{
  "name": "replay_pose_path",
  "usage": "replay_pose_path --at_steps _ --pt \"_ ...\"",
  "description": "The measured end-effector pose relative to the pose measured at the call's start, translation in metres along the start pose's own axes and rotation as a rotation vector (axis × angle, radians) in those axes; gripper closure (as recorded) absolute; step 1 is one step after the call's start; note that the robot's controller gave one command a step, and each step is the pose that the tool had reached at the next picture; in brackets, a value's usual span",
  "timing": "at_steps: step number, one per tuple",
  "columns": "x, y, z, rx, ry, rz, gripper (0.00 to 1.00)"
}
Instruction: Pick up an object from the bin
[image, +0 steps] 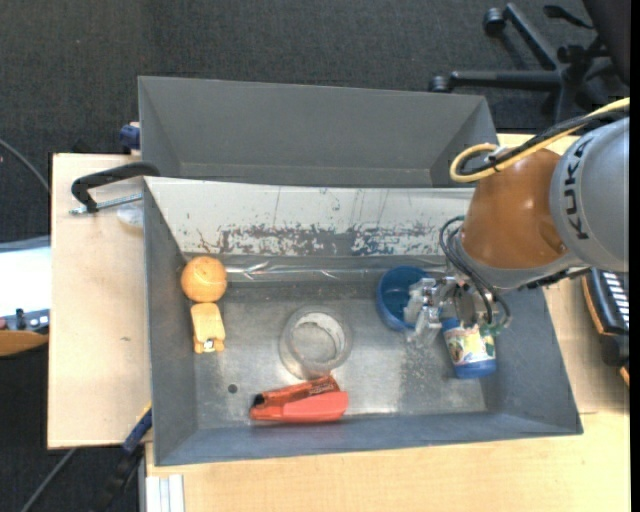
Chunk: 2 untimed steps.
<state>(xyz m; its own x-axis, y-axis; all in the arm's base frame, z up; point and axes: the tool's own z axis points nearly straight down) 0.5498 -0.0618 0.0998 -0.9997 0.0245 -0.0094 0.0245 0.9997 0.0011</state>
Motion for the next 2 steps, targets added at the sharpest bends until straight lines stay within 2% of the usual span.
replay_pose_path --at_steps 1,2 --pt "0.0002 0.0003 0.0003 0.0 0.001 -0.001 0.0" --pt "-0.0001 0.0001 0.0 0.0 -0.001 -0.001 1.0"
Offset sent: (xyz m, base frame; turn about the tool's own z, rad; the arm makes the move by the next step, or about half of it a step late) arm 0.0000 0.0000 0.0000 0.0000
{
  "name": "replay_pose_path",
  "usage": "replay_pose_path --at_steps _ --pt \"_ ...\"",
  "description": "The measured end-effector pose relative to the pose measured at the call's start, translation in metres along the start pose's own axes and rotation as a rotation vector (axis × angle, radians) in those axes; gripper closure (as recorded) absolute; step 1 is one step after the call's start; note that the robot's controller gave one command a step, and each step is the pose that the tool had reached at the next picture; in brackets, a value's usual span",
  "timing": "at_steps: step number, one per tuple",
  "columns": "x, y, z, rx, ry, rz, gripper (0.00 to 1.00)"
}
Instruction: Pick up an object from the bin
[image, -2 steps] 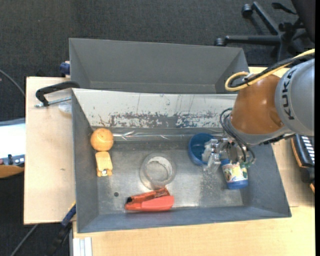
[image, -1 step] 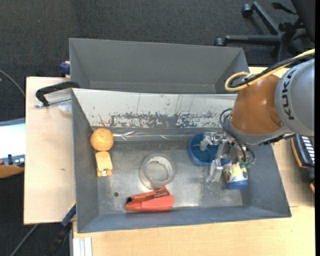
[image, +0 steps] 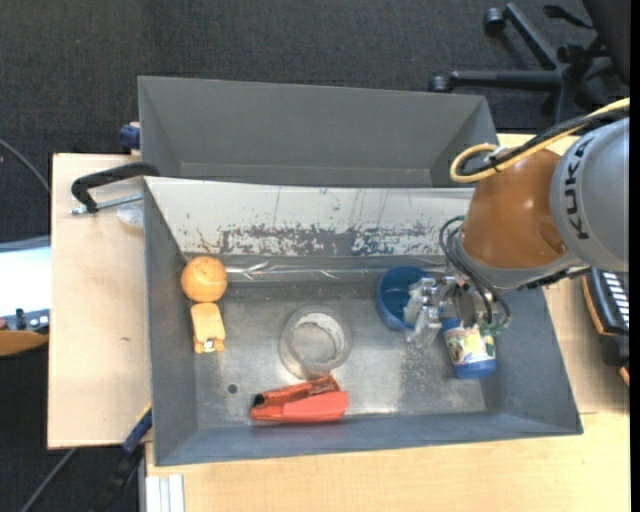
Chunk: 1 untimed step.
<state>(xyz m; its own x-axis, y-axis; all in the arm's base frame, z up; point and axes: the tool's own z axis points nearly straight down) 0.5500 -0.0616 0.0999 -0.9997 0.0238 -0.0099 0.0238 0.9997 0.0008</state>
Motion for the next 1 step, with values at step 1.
replay_pose_path --at_steps 1 --pt "-0.0001 0.0 0.0 0.0 0.0 0.0 1.0"
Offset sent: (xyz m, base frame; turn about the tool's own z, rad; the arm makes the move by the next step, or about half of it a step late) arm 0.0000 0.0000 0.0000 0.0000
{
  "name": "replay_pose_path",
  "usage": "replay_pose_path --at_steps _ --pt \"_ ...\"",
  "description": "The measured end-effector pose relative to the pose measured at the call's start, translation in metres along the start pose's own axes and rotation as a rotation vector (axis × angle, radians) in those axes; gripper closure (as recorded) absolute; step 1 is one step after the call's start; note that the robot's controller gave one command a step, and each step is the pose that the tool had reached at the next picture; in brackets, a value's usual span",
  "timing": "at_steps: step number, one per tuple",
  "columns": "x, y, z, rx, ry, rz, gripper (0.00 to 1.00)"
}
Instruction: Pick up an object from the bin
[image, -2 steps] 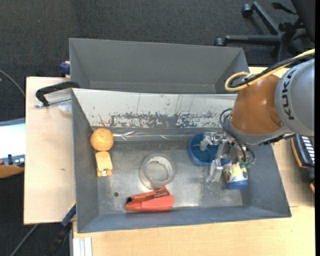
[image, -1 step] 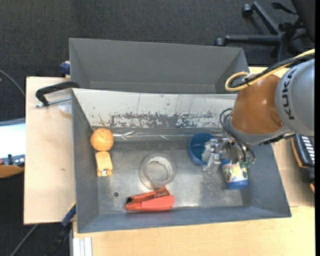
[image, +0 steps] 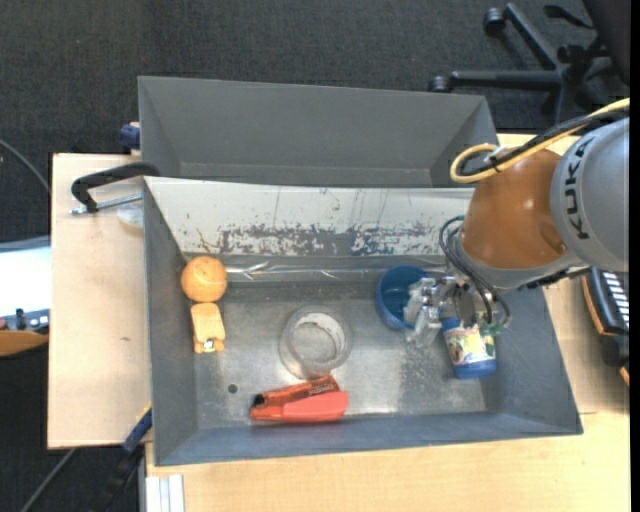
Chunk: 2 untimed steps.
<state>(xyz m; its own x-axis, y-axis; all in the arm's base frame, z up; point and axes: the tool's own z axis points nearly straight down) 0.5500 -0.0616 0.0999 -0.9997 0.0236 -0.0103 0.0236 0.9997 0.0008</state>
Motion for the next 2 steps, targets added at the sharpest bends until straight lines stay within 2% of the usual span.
replay_pose_path --at_steps 2 --pt "0.0 0.0 0.0 0.0 0.0 0.0 1.0"
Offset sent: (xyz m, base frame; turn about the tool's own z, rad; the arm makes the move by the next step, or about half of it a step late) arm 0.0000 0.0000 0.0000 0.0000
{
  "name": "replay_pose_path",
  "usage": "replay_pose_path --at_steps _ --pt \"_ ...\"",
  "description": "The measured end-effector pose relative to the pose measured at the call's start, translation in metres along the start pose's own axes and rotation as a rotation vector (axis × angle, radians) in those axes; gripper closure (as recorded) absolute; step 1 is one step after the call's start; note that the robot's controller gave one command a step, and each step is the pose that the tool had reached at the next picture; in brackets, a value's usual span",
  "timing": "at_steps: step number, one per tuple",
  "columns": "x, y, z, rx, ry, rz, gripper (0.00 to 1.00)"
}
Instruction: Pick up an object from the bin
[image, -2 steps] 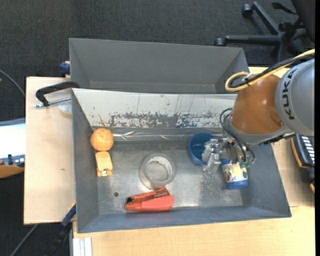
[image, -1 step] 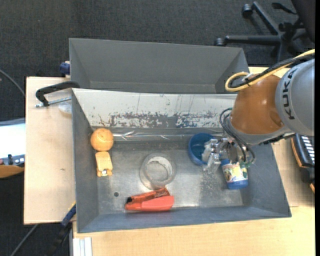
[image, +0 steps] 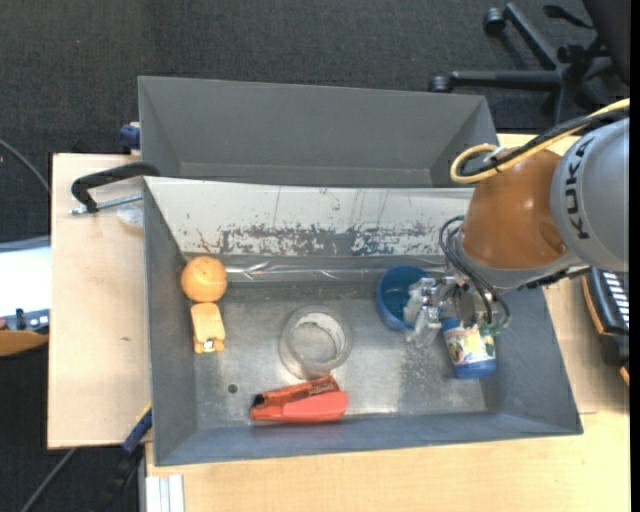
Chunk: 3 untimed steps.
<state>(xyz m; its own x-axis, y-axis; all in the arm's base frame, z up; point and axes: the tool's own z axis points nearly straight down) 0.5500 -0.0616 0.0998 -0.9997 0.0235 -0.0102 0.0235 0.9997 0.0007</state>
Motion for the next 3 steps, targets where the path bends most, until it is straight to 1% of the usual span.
replay_pose_path --at_steps 3 --pt "0.0 0.0 0.0 0.0 0.0 0.0 1.0"
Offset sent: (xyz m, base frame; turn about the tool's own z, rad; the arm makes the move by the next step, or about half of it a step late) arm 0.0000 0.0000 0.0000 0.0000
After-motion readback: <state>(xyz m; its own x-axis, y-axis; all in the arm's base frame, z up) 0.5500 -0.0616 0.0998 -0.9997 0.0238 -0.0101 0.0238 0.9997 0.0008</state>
